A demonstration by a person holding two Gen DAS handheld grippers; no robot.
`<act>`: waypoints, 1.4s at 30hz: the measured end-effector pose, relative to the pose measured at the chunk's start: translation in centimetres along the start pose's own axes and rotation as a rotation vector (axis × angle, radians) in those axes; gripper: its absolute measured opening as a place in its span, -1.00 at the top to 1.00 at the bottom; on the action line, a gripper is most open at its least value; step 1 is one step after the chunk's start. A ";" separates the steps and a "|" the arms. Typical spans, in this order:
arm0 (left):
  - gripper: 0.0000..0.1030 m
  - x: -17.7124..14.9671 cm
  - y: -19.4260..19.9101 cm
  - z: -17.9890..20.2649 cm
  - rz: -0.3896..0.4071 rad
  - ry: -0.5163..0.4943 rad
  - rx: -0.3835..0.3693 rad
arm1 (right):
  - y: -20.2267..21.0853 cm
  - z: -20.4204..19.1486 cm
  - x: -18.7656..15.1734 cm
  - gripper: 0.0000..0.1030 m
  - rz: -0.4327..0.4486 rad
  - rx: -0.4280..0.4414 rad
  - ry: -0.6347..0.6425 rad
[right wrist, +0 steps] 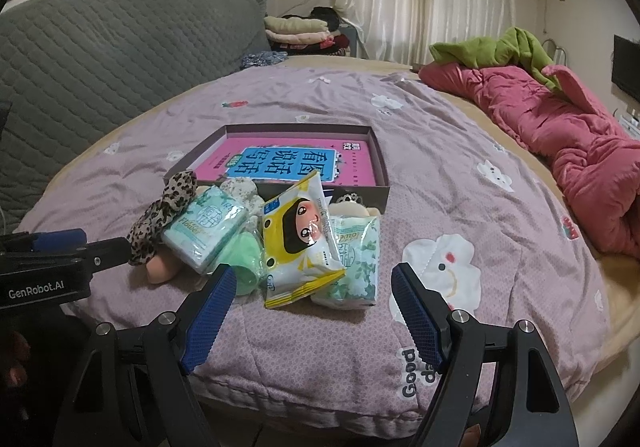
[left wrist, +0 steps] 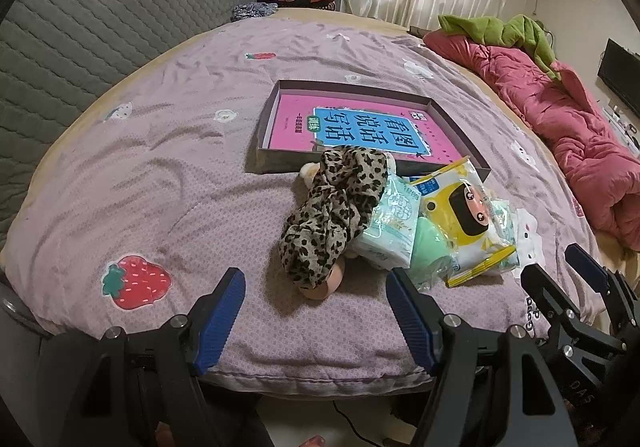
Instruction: Organize soft objects
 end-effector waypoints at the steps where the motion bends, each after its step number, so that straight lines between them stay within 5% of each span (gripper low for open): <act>1: -0.40 0.1 0.0 0.0 0.000 0.000 0.000 | 0.0 0.0 0.0 -0.57 0.001 0.002 0.002; 42: -0.40 1.0 -2.6 -0.8 -0.016 -0.044 0.014 | -1.4 0.7 -0.1 -0.57 -0.015 0.013 -0.008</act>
Point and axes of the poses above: each gripper's, at about its wrist camera, not at the fingertips, and y roughly against the way its jaws point, z to its right, x to its top, the point moved 7 cm from there along -y, roughly the way its jaws point, and after that the axes turned 2 degrees about -y, right-handed, at the moved point
